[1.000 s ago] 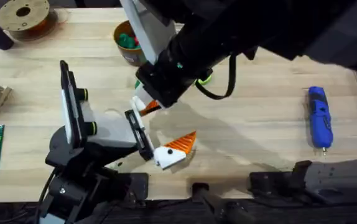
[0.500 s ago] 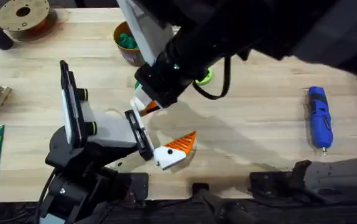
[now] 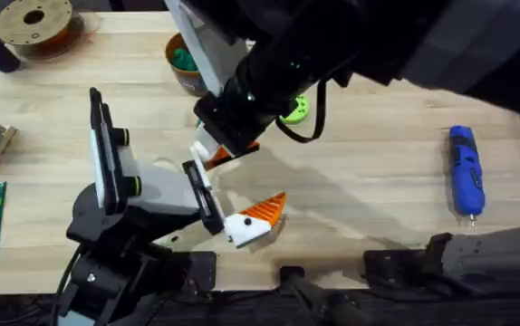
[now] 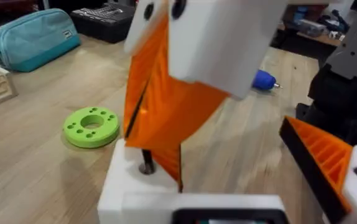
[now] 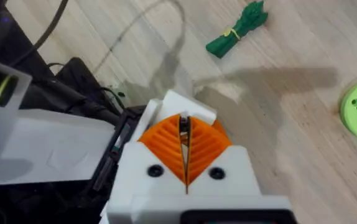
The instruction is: Pick up the gripper from the table and insert it into the empty holder that is missing its gripper. Then pick up a screw, insert it into the mounting hole, and use the screwdriver to tighten it. Finally, clean up the table by picking up the vegetable and placing it into the bucket.
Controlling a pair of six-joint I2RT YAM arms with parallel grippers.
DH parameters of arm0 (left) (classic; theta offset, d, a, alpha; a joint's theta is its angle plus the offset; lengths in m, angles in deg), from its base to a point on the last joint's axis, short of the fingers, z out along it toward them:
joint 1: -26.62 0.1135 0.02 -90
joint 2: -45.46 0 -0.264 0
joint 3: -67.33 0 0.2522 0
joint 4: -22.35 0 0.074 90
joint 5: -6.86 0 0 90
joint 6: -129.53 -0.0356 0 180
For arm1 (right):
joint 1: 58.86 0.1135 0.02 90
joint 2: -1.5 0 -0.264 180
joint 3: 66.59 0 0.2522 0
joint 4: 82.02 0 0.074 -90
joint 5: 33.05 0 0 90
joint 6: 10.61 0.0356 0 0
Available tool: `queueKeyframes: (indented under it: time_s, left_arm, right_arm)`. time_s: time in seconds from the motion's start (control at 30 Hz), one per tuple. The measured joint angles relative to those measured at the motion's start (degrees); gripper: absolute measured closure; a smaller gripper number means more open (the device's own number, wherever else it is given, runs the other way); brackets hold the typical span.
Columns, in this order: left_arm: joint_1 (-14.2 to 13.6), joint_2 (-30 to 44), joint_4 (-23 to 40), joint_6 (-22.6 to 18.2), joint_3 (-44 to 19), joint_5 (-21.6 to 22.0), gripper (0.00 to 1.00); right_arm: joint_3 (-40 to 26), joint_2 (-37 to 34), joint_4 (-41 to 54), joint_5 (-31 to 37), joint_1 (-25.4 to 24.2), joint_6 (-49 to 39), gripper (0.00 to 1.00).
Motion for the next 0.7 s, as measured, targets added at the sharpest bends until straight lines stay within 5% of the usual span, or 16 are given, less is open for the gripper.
queueKeyframes:
  time_s: [0.7]
  left_arm:
    - [0.0, 0.0, -0.02, -0.26, 0.0, 0.0, 0.014]
  right_arm:
    - [0.0, -0.33, -0.76, -0.26, -0.79, 0.0, 0.995]
